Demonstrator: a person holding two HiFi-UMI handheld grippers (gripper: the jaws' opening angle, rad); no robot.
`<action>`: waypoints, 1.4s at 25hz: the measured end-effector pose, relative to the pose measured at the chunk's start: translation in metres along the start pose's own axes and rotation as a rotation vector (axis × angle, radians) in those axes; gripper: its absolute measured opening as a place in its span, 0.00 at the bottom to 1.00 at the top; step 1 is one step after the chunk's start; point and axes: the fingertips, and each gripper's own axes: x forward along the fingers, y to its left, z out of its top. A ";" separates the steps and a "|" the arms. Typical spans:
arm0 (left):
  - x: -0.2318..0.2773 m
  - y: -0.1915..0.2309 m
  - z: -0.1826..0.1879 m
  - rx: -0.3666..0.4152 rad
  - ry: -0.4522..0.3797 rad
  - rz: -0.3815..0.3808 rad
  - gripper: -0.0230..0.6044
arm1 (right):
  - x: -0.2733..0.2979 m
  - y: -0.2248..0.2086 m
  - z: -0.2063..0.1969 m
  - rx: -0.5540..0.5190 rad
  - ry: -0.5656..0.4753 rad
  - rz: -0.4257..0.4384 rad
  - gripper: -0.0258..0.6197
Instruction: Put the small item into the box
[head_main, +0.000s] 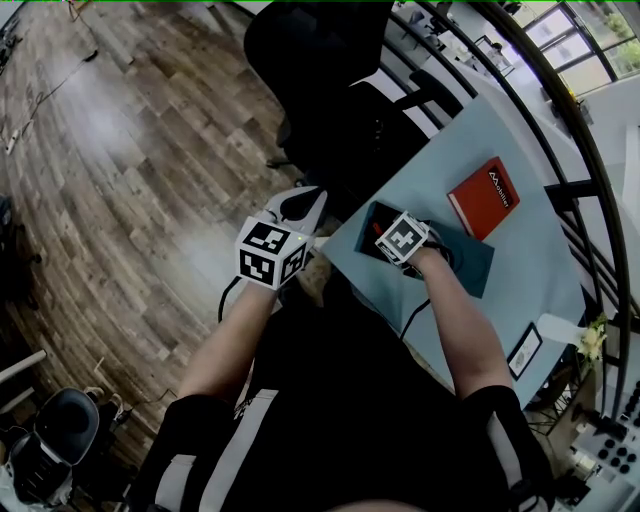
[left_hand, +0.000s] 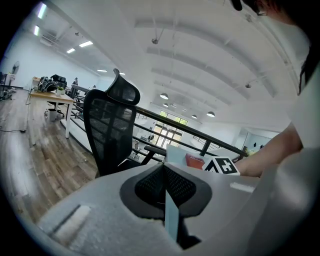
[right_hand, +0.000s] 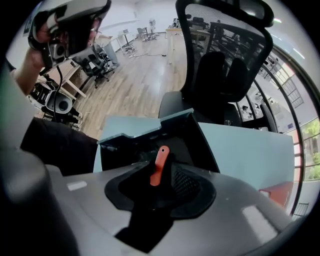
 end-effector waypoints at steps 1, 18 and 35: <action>0.000 -0.002 0.000 0.000 -0.001 -0.001 0.05 | 0.000 -0.001 0.000 -0.011 -0.002 -0.007 0.24; 0.012 -0.042 0.003 0.037 0.020 -0.035 0.05 | -0.033 0.002 0.001 0.018 -0.249 -0.048 0.12; 0.007 -0.084 0.016 0.070 0.022 -0.140 0.05 | -0.109 -0.008 -0.004 0.220 -0.525 -0.147 0.05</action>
